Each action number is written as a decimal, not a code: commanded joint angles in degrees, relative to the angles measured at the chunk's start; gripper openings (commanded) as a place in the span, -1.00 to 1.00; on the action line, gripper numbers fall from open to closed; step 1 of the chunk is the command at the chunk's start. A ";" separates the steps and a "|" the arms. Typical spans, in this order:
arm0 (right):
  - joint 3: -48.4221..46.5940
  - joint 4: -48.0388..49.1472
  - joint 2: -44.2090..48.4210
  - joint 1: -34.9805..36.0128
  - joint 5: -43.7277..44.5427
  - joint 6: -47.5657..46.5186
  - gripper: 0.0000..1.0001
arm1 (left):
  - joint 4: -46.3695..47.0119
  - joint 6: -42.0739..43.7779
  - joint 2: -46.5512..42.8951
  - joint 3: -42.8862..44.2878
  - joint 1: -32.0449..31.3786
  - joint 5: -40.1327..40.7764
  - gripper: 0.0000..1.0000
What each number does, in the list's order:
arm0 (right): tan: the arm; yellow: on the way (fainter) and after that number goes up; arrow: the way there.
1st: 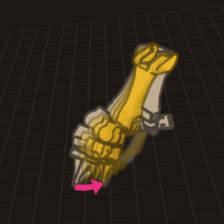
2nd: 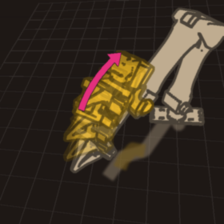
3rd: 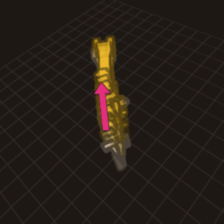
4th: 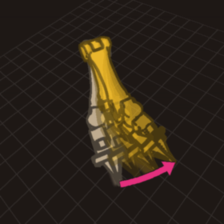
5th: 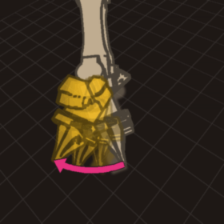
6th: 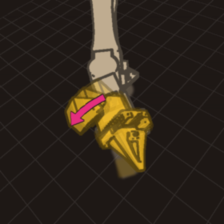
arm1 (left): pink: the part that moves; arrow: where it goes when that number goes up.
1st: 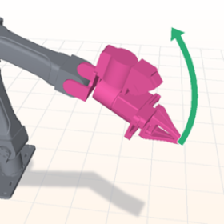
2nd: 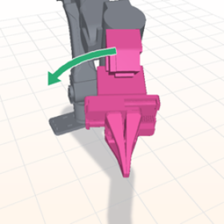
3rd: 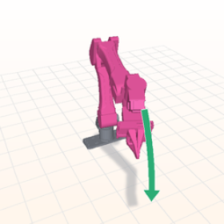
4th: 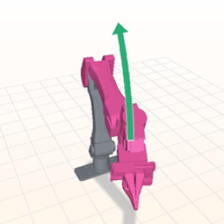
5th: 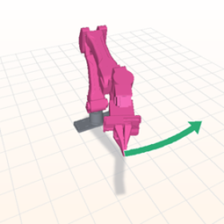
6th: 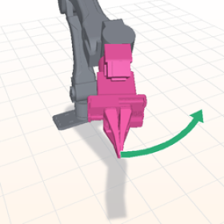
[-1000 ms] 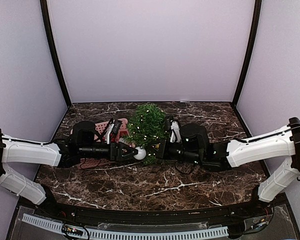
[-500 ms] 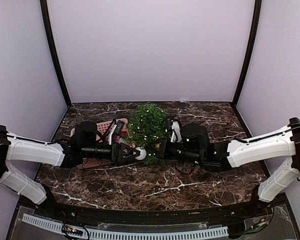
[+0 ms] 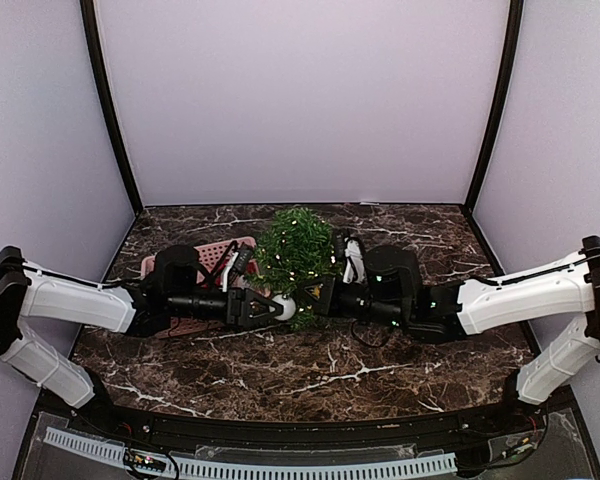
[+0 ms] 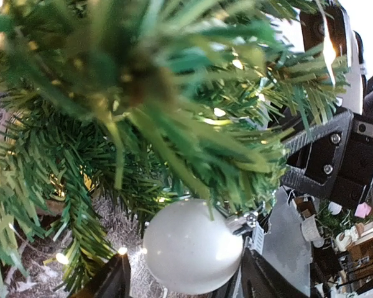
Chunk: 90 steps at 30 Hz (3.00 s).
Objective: Decorate the small christmas tree
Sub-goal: Hang the ornament ball on the branch.
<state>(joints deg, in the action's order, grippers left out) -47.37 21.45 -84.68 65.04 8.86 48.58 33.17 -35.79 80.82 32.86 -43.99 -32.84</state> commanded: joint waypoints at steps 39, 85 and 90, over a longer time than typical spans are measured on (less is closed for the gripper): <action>-1.93 -2.48 0.92 1.08 2.98 -1.21 -1.00 | -7.32 3.74 -2.32 3.35 -1.28 7.35 -0.03; -2.74 -6.03 4.33 1.40 -3.54 -5.35 -1.00 | -32.81 15.19 -8.09 12.09 -3.39 16.53 0.03; -2.55 -6.04 5.01 1.35 -2.57 -4.73 -1.00 | -35.51 14.77 -7.26 14.77 -3.40 14.72 0.05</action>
<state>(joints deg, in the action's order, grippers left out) -49.50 14.22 -81.49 66.00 4.38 43.07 0.62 -20.56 73.19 44.80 -47.22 -17.96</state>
